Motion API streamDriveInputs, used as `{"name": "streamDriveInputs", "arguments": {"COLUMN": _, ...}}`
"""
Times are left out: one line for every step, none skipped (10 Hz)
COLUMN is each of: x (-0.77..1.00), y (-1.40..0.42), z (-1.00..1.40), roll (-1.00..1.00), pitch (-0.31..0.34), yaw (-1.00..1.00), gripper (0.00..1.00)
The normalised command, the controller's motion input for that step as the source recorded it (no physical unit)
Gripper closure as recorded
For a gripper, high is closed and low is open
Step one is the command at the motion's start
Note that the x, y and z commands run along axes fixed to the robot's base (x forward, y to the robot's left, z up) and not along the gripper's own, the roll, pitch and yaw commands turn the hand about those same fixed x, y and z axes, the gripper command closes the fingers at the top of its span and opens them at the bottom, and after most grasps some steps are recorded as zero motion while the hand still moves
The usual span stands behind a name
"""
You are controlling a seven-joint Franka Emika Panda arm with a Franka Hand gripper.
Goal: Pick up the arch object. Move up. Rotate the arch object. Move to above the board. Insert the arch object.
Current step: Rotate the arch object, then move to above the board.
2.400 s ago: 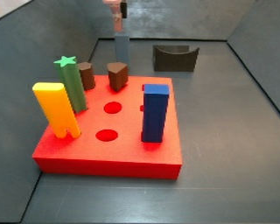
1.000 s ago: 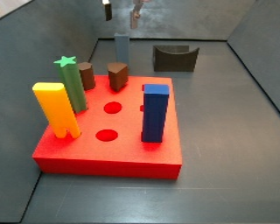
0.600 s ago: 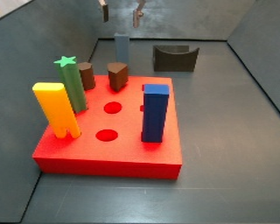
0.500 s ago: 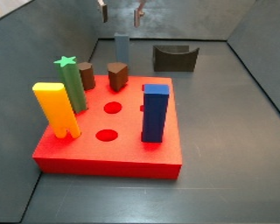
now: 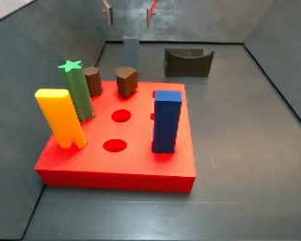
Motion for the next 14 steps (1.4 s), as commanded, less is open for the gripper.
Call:
{"name": "streamDriveInputs", "arguments": {"x": 0.00, "y": 0.00, "z": -1.00, "roll": -0.02, "pitch": 0.028, "yaw": 0.20, "gripper": 0.00}}
{"name": "streamDriveInputs", "arguments": {"x": 0.01, "y": 0.00, "z": -1.00, "roll": -0.01, "pitch": 0.016, "yaw": 0.12, "gripper": 0.00}}
{"name": "streamDriveInputs", "arguments": {"x": 0.03, "y": 0.00, "z": -1.00, "roll": -0.01, "pitch": -0.016, "yaw": 0.08, "gripper": 0.00}}
{"name": "streamDriveInputs", "arguments": {"x": 0.03, "y": 0.00, "z": -0.98, "roll": -0.01, "pitch": -0.024, "yaw": 0.07, "gripper": 0.00}}
{"name": "streamDriveInputs", "arguments": {"x": 0.03, "y": 0.00, "z": -0.83, "roll": -0.01, "pitch": -0.029, "yaw": 0.06, "gripper": 0.00}}
{"name": "streamDriveInputs", "arguments": {"x": 0.03, "y": 0.00, "z": -0.68, "roll": -0.01, "pitch": -0.033, "yaw": 0.05, "gripper": 0.00}}
{"name": "streamDriveInputs", "arguments": {"x": 0.03, "y": 0.00, "z": -0.53, "roll": -0.01, "pitch": -0.031, "yaw": 0.05, "gripper": 0.00}}
{"name": "streamDriveInputs", "arguments": {"x": 0.04, "y": 0.00, "z": -0.33, "roll": -0.01, "pitch": -0.030, "yaw": 0.05, "gripper": 0.00}}
{"name": "streamDriveInputs", "arguments": {"x": 0.04, "y": 0.00, "z": -0.19, "roll": -0.01, "pitch": -0.027, "yaw": 0.05, "gripper": 0.00}}
{"name": "streamDriveInputs", "arguments": {"x": 0.00, "y": 0.00, "z": 0.00, "roll": -0.01, "pitch": -0.021, "yaw": 0.05, "gripper": 1.00}}
{"name": "streamDriveInputs", "arguments": {"x": -0.02, "y": 0.14, "z": 1.00, "roll": 0.15, "pitch": 0.231, "yaw": -0.18, "gripper": 1.00}}
{"name": "streamDriveInputs", "arguments": {"x": -0.02, "y": 0.14, "z": 1.00, "roll": 0.15, "pitch": 0.237, "yaw": -0.18, "gripper": 1.00}}
{"name": "streamDriveInputs", "arguments": {"x": -0.02, "y": 0.13, "z": 1.00, "roll": 0.14, "pitch": 0.215, "yaw": -0.15, "gripper": 1.00}}
{"name": "streamDriveInputs", "arguments": {"x": -0.02, "y": 0.13, "z": 1.00, "roll": 0.14, "pitch": 0.185, "yaw": -0.11, "gripper": 1.00}}
